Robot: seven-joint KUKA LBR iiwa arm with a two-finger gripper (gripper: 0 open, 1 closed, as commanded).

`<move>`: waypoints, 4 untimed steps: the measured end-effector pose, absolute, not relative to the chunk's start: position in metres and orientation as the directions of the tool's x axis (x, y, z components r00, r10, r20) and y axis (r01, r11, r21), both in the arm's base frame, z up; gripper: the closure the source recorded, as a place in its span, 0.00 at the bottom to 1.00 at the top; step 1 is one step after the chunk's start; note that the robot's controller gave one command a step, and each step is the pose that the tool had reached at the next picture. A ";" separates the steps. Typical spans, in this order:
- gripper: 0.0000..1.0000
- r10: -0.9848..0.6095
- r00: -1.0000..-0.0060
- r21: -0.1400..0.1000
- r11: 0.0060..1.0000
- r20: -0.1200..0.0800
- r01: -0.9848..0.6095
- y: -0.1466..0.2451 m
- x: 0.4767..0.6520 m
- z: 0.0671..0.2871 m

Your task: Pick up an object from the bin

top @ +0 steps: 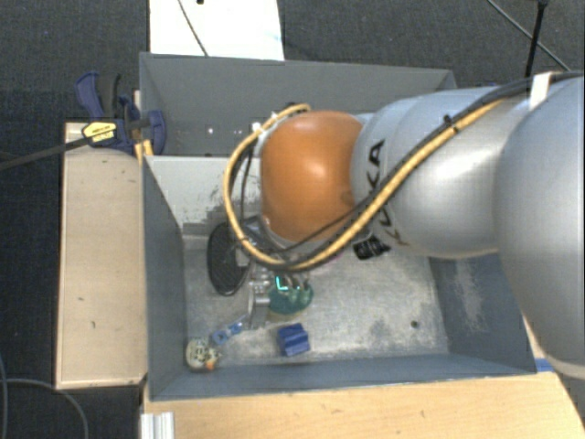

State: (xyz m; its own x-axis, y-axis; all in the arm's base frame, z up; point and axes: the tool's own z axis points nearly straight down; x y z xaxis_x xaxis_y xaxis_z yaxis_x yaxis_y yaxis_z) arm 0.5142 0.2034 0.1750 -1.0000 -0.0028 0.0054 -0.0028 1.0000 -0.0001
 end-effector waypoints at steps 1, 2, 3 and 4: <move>0.00 -0.328 -0.945 -0.002 0.945 0.002 -0.328 0.073 0.503 0.101; 0.00 -0.345 -0.939 -0.001 0.939 -0.014 -0.345 0.140 0.485 0.072; 1.00 -0.334 -0.943 -0.002 0.943 -0.008 -0.334 0.136 0.485 0.074; 1.00 -0.363 -0.932 -0.001 0.932 -0.010 -0.363 0.139 0.484 0.193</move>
Offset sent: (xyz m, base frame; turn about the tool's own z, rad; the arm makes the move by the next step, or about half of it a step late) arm -0.0115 -0.1278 -0.0730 -0.3363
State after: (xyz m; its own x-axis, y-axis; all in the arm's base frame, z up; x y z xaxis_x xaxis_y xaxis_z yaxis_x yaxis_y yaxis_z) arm 0.4844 0.1386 0.1931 -0.9316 -0.3634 -0.0099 -0.3634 0.9316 -0.0007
